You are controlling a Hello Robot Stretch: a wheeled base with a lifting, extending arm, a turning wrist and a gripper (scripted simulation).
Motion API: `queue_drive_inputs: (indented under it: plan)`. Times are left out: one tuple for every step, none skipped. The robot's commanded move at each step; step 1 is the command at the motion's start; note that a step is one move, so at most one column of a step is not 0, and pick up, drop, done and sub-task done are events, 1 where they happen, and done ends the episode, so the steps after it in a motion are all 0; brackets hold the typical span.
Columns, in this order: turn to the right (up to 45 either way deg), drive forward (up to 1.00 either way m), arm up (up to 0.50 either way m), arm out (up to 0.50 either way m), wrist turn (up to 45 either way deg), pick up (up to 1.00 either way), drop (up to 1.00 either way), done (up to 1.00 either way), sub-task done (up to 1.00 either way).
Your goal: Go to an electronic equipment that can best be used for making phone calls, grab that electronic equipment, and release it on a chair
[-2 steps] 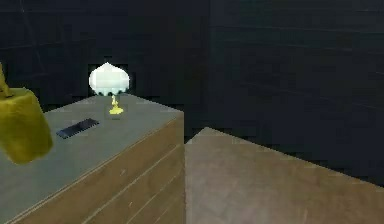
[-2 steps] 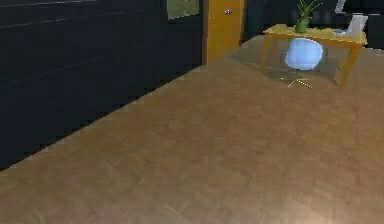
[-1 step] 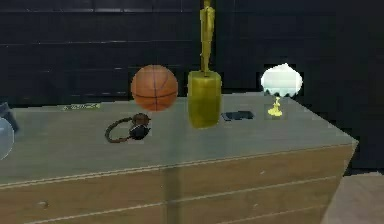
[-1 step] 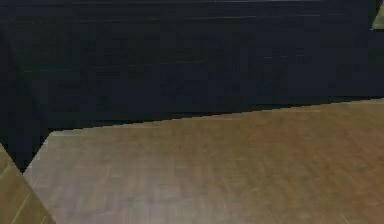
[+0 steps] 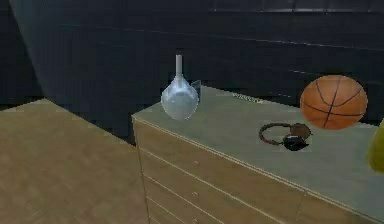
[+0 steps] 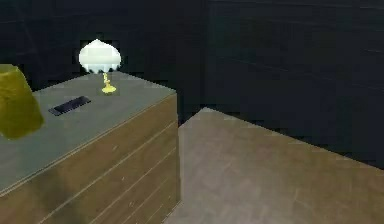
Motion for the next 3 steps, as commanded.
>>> queue_drive_inputs:
  plan:
    - [-27.0, 0.0, 0.0, 0.0, 0.0, 0.0, 0.0, 0.0, 0.0]
    - [45.0, 0.0, 0.0, 0.0, 0.0, 0.0, 0.0, 0.0, 0.0]
    - [9.0, 0.0, 0.0, 0.0, 0.0, 0.0, 0.0, 0.0, 0.0]
